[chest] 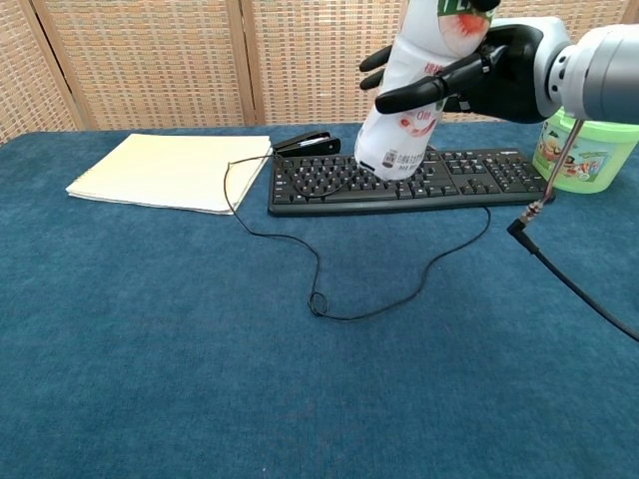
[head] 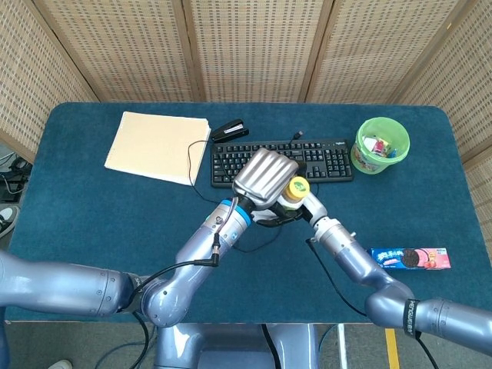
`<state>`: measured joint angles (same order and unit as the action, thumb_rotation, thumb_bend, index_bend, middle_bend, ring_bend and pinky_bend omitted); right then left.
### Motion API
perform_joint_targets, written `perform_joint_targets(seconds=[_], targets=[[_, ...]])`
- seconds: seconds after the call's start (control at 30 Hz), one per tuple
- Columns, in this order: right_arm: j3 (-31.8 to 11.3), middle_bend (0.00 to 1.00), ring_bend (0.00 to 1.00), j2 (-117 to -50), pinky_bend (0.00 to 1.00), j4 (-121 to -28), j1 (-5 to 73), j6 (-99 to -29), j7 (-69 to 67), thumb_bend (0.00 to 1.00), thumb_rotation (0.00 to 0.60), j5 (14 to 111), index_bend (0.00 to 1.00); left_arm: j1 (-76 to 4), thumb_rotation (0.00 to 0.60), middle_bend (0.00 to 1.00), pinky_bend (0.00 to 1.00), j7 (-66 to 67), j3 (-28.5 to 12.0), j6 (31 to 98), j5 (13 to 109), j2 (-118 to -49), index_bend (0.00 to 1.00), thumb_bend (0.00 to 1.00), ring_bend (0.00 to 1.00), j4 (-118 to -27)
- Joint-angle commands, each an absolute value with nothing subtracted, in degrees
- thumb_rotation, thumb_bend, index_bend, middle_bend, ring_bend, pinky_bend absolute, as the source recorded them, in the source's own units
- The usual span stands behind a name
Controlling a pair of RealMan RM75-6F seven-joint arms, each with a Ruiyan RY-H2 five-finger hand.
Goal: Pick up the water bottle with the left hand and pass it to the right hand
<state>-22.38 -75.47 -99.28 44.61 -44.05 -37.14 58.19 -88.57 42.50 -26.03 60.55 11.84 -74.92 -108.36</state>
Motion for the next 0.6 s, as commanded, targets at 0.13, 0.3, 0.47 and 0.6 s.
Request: perform_joint_targets(seconds=[0.13,0.3,0.47,0.6], targets=[[-24.1,0.66,0.86,-76.5,0.83,-101.6,44.3,-48.6,-31.3,0.47,0.600,48.7,0.71,-88.0,0.600,0.61,0.70,40.9,-25.4,60.8,12.9,-75.1,0.76,0.55,0.56,-108.2],[-24.7,0.66,0.88,-75.6,0.86,-101.8,43.0,-47.9,-32.5,0.56,0.600,48.6,0.73,-87.4,0.600,0.61,0.70,39.8,-24.8,60.8,13.7,-74.8,0.75,0.53,0.56,-108.3],[-25.2,0.66,0.88,-74.8,0.86,-101.9,42.0,-47.0,-33.2,0.58,0.600,49.6,0.73,-86.5,0.600,0.45,0.59,38.1,-24.9,60.3,14.7,-74.0,0.55,0.40,0.45,-109.1],[-25.5,0.66,0.88,-74.6,0.86,-101.9,41.3,-46.5,-33.8,0.58,0.600,50.3,0.73,-85.2,0.600,0.02,0.13,35.5,-25.3,57.7,15.0,-72.2,0.07,0.05,0.04,-110.5]])
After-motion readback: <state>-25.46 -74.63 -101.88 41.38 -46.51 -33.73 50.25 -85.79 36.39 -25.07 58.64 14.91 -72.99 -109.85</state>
